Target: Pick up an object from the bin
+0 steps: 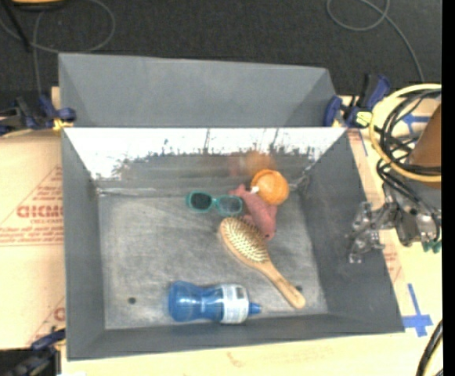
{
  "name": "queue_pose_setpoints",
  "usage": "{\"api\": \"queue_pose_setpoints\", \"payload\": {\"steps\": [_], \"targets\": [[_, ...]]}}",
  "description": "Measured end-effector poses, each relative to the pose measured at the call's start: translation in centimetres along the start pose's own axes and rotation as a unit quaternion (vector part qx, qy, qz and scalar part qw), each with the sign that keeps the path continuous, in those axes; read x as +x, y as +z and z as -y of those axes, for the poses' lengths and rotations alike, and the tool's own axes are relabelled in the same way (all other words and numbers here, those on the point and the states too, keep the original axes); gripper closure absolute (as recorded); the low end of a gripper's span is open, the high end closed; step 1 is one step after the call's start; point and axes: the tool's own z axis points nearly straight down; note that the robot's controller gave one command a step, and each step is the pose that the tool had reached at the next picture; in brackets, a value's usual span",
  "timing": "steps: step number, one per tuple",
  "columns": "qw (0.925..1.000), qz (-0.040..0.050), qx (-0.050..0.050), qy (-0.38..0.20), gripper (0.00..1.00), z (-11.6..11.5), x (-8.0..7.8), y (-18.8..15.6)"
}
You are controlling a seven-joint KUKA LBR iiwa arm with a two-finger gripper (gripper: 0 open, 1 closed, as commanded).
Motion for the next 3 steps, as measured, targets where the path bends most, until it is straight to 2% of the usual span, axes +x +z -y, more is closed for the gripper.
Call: {"api": "queue_pose_setpoints", "payload": {"steps": [1,2,3], "targets": [[0.9997,0.004,0.0,0.025,1.0,-0.6,-1.3,5.1],[0.9998,-0.0042,-0.001,0.019,1.0,-2.1,0.4,7.7],[0.9976,0.0007,-0.001,0.069,1.0,-2.2,0.4,8.1]]}}
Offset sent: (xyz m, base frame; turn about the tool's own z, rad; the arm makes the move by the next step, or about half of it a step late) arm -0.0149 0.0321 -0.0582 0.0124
